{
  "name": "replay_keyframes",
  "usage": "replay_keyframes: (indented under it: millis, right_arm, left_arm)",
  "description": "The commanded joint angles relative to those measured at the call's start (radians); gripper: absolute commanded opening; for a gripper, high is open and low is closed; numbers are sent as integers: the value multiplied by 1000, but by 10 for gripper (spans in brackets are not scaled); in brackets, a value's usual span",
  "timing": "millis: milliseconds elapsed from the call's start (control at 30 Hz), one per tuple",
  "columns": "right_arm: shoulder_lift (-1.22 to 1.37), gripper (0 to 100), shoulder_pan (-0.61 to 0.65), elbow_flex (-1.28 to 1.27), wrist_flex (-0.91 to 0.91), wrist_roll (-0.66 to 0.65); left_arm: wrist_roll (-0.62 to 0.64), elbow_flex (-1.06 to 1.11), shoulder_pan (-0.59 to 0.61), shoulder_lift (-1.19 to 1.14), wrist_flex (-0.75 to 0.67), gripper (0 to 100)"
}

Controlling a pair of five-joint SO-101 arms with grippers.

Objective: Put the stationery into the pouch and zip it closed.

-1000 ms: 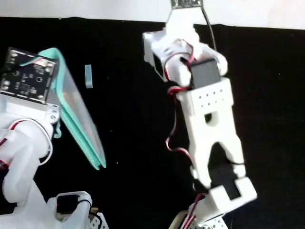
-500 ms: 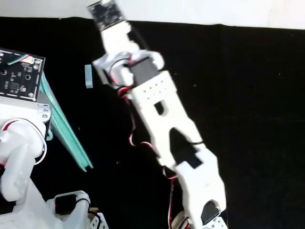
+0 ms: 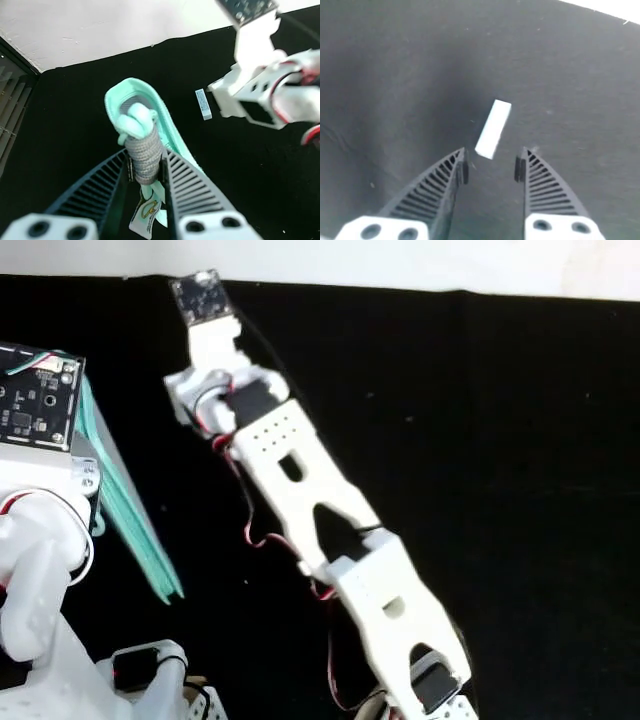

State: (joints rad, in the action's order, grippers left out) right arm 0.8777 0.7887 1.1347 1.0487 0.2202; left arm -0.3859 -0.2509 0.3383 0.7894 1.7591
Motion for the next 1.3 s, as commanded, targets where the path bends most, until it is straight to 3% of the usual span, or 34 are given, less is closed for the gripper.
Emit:
replay_keyframes:
  millis: [0,467,1100,1267]
  right_arm:
    - [51,228,38,91,-73,71]
    - [372,259,38,199,-331,69]
    - [559,259,19,186,-562,66]
    - [579,258,47,188,-582,-60]
  left_arm:
    - [9,-33,12,15,0,8]
    - [9,-30,12,13,2,8]
    - [5,48,7,12,2,8]
    - [5,48,7,12,2,8]
